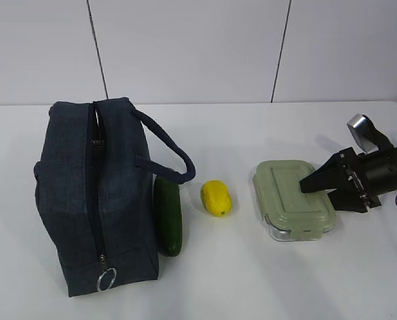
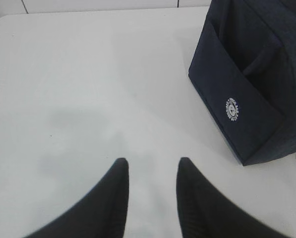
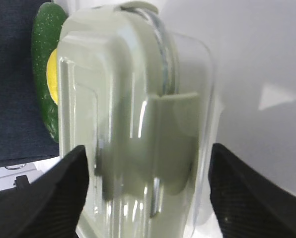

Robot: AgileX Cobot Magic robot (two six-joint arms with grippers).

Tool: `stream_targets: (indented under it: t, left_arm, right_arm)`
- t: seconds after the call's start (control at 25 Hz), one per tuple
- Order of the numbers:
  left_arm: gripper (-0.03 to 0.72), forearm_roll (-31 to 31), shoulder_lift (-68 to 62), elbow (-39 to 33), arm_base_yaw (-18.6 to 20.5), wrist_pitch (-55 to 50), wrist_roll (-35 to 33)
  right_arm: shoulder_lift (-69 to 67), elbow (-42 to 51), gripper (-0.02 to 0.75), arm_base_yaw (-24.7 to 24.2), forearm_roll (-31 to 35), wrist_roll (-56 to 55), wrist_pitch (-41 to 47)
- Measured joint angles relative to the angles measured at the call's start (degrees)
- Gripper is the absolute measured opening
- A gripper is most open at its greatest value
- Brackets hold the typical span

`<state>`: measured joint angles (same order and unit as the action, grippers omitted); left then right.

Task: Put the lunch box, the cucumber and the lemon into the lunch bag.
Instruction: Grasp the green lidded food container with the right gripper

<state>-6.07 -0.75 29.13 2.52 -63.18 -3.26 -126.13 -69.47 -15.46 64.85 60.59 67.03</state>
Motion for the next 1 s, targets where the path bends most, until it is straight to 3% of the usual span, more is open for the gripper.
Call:
stream_targets:
  t: [1.0]
  left_arm:
    - [0.238, 0.0, 0.0, 0.0, 0.0, 0.0, 0.0]
  right_arm:
    - [0.0, 0.0, 0.546, 0.0, 0.3, -2.1, 0.0]
